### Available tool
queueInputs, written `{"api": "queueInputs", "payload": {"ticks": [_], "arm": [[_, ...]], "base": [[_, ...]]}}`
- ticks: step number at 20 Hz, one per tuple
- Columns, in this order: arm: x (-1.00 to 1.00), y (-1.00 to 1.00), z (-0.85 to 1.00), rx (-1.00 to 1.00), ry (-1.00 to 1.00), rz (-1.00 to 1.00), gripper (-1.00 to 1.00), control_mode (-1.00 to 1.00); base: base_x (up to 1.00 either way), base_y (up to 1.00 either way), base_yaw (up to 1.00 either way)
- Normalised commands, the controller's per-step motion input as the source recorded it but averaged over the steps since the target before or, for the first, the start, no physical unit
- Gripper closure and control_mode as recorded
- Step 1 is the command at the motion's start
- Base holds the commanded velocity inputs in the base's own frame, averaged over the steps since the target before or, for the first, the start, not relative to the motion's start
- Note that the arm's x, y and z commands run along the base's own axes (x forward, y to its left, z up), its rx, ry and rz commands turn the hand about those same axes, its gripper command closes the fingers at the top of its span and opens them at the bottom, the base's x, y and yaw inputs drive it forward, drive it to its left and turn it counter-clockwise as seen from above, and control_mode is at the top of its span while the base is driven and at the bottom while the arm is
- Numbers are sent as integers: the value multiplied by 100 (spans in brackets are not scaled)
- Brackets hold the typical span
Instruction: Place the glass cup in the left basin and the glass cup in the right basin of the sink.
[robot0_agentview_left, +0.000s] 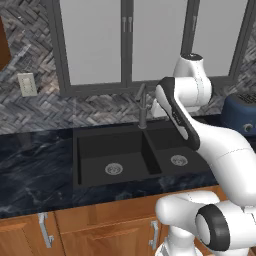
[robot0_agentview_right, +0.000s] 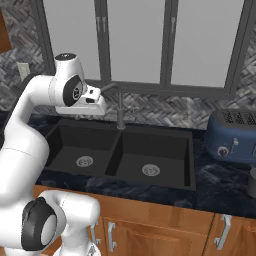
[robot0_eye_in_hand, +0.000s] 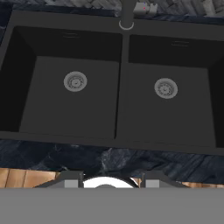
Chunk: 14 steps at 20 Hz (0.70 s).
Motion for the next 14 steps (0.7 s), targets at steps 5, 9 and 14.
{"api": "queueInputs", "payload": {"ticks": [5, 9, 14], "arm": [[0, 0, 0, 0, 0, 0, -100, 100], [0, 0, 0, 0, 0, 0, -100, 100], [0, 0, 0, 0, 0, 0, -100, 100]], "base": [[-5, 5, 0], [-10, 28, -9], [0, 48, -9]]}}
